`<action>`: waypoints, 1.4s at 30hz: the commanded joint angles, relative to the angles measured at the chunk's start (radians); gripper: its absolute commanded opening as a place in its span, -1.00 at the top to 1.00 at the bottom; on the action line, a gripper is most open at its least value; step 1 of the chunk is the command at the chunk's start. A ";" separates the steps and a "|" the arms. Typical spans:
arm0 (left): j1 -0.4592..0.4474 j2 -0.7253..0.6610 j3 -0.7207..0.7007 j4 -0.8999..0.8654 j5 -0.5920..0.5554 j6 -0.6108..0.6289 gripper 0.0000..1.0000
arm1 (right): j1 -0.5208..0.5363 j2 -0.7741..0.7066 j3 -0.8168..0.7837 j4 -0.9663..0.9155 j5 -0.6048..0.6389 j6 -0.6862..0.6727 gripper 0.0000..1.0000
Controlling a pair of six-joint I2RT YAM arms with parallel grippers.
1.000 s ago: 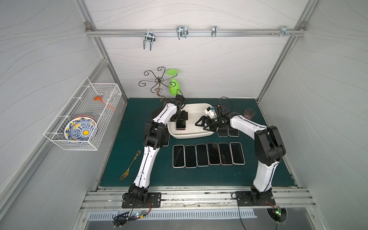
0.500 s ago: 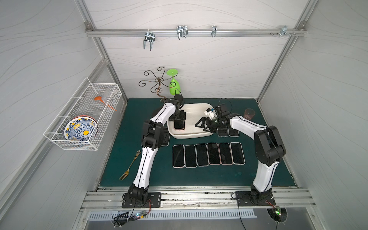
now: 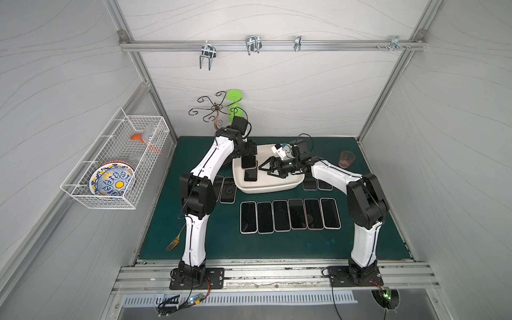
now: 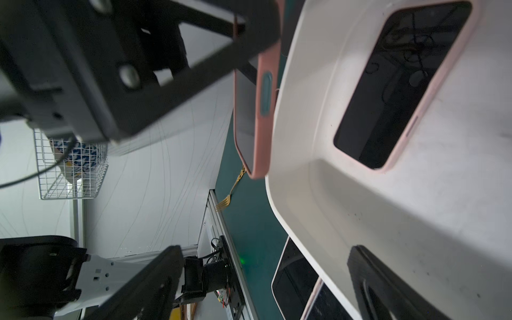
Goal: Take the phone out of the storage box
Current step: Pick up the phone from the storage box, then place the phone at the center of the board.
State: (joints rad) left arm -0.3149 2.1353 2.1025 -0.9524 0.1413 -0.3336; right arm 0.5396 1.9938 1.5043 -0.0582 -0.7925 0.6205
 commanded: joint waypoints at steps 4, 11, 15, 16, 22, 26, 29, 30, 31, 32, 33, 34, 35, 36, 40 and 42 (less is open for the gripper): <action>-0.015 -0.057 -0.029 0.046 0.066 -0.030 0.14 | 0.021 0.118 0.116 0.062 -0.059 0.056 -0.96; -0.021 -0.078 -0.050 0.053 0.086 -0.044 0.21 | 0.048 0.209 0.170 0.119 -0.067 0.115 -0.77; -0.020 -0.082 -0.052 0.046 0.087 -0.042 0.23 | 0.049 0.230 0.180 0.196 -0.063 0.175 -0.55; -0.022 -0.084 -0.051 0.044 0.090 -0.041 0.23 | 0.049 0.237 0.192 0.206 -0.069 0.184 -0.46; -0.023 -0.086 -0.047 0.028 0.097 -0.040 0.24 | 0.054 0.244 0.224 0.237 -0.083 0.208 0.37; -0.023 -0.097 -0.065 0.029 0.099 -0.037 0.25 | 0.051 0.230 0.201 0.270 -0.090 0.228 0.49; -0.022 -0.103 -0.074 0.033 0.111 -0.043 0.15 | 0.052 0.222 0.190 0.282 -0.101 0.241 0.69; -0.023 -0.105 -0.073 0.032 0.114 -0.045 -0.02 | 0.053 0.214 0.178 0.290 -0.103 0.247 0.79; -0.023 -0.110 -0.076 0.033 0.112 -0.047 -0.22 | 0.054 0.204 0.160 0.303 -0.107 0.253 0.85; -0.021 -0.114 -0.077 0.034 0.112 -0.050 -0.45 | 0.054 0.191 0.143 0.309 -0.109 0.255 0.92; -0.020 -0.117 -0.077 0.032 0.112 -0.050 -0.63 | 0.054 0.175 0.121 0.314 -0.110 0.255 0.99; -0.020 -0.122 -0.076 0.031 0.114 -0.051 -0.77 | 0.054 0.158 0.095 0.323 -0.114 0.255 1.00; -0.018 -0.127 -0.074 0.033 0.113 -0.053 -0.88 | 0.054 0.142 0.073 0.328 -0.116 0.258 1.00; -0.016 -0.134 -0.072 0.033 0.118 -0.055 -0.99 | 0.054 0.123 0.046 0.337 -0.119 0.262 1.00; -0.009 -0.159 -0.065 0.043 0.158 -0.080 -0.99 | 0.055 0.044 -0.054 0.359 -0.127 0.260 1.00; -0.006 -0.178 -0.069 0.051 0.190 -0.091 -0.99 | 0.054 -0.002 -0.100 0.360 -0.129 0.257 1.00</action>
State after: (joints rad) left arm -0.3279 2.0129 2.0167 -0.9260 0.2749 -0.4049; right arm 0.5896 2.1113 1.4258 0.2310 -0.8967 0.8848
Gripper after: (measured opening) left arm 0.996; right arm 0.131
